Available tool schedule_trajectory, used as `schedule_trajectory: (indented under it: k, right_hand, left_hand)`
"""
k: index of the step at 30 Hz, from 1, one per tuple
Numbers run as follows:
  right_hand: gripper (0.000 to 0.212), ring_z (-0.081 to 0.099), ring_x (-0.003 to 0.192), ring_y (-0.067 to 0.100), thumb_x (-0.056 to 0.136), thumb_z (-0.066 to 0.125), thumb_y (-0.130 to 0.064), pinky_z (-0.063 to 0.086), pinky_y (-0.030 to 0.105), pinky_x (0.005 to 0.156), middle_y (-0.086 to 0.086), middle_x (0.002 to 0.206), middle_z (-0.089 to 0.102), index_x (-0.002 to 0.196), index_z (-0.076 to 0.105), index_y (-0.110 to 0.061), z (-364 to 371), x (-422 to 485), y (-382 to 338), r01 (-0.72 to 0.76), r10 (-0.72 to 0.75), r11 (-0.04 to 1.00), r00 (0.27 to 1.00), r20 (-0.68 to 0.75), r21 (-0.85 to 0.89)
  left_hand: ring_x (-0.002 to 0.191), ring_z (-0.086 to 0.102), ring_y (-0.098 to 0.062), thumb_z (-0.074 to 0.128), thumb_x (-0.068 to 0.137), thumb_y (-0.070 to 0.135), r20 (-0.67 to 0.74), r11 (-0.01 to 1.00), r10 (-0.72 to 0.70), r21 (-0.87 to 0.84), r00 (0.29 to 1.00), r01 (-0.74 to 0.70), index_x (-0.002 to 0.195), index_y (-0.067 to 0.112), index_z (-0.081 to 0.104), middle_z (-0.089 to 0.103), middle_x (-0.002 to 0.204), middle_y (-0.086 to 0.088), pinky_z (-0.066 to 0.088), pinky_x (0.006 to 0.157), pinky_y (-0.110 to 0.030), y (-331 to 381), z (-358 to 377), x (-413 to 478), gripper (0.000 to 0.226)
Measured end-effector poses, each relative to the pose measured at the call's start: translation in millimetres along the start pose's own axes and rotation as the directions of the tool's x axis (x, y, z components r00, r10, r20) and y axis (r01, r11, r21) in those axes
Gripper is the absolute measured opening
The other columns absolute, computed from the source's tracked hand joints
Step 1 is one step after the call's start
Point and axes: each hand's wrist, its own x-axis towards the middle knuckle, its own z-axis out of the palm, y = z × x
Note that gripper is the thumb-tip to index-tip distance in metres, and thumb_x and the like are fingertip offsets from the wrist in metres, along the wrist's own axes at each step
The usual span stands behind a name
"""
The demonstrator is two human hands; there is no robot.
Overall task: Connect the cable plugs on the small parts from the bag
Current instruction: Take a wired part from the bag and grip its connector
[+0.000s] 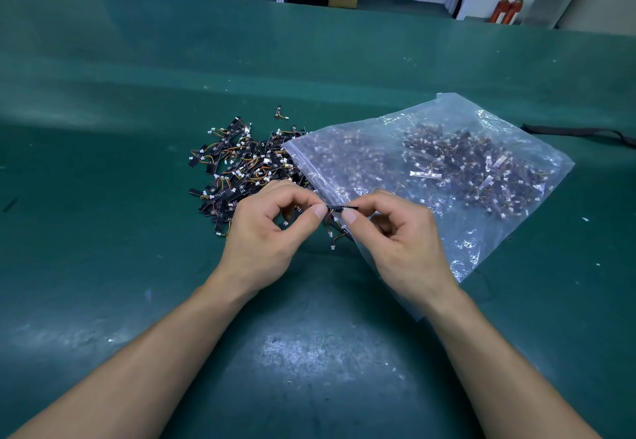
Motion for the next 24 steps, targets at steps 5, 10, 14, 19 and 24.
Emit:
schedule_trajectory:
  k: [5,10,14,19,24]
  right_hand:
    - [0.014,0.047,0.055,0.017,0.089,0.067,-0.024,0.037,0.021,0.054,-0.008,0.069,0.064,0.076,0.072,-0.023,1.1,0.8,-1.4,-0.005,0.006,1.000,0.999,-0.032,0.019]
    - [0.015,0.042,0.054,0.005,0.086,0.067,-0.019,0.034,0.015,0.054,-0.016,0.064,0.059,0.072,0.070,-0.023,1.7,1.2,-2.5,-0.011,0.014,0.998,0.998,-0.056,0.064]
    - [0.015,0.042,0.054,0.007,0.087,0.067,-0.021,0.035,0.019,0.054,-0.012,0.064,0.059,0.072,0.071,-0.022,1.7,0.5,-2.1,-0.026,0.028,0.998,0.999,-0.034,0.065]
    - [0.010,0.060,0.066,0.041,0.088,0.067,-0.026,0.050,0.053,0.063,0.004,0.077,0.072,0.082,0.075,-0.022,-0.3,-0.9,0.0,-0.051,0.053,0.993,0.999,-0.014,0.104]
    - [0.010,0.060,0.066,0.042,0.087,0.070,-0.025,0.051,0.054,0.063,0.003,0.076,0.072,0.079,0.075,-0.025,1.7,-0.8,-2.0,-0.062,0.065,0.991,0.998,-0.026,0.118]
  left_hand:
    - [0.078,0.060,-0.017,0.070,0.087,0.019,0.014,1.000,-0.015,-0.010,1.000,0.015,0.084,0.026,0.070,0.067,0.080,0.008,0.045,0.071,-0.026,1.8,0.1,-0.3,0.007]
    - [0.081,0.059,-0.018,0.064,0.085,0.034,0.055,0.998,-0.045,-0.031,0.997,0.047,0.089,0.027,0.072,0.067,0.083,0.008,0.043,0.073,-0.025,1.8,-0.5,-1.4,0.011]
    - [0.079,0.058,-0.016,0.068,0.085,0.029,0.058,0.996,-0.072,-0.051,0.996,0.075,0.083,0.025,0.070,0.067,0.081,0.008,0.044,0.073,-0.027,2.6,0.3,-1.0,0.004]
    - [0.073,0.055,-0.013,0.065,0.088,0.020,0.048,0.992,-0.112,-0.054,0.993,0.115,0.078,0.025,0.067,0.065,0.077,0.006,0.043,0.070,-0.022,2.9,2.1,-1.2,0.011]
    - [0.073,0.056,-0.013,0.066,0.088,0.019,0.050,0.993,-0.106,-0.051,0.993,0.109,0.079,0.025,0.068,0.065,0.076,0.009,0.043,0.070,-0.022,4.2,2.9,-1.5,0.011]
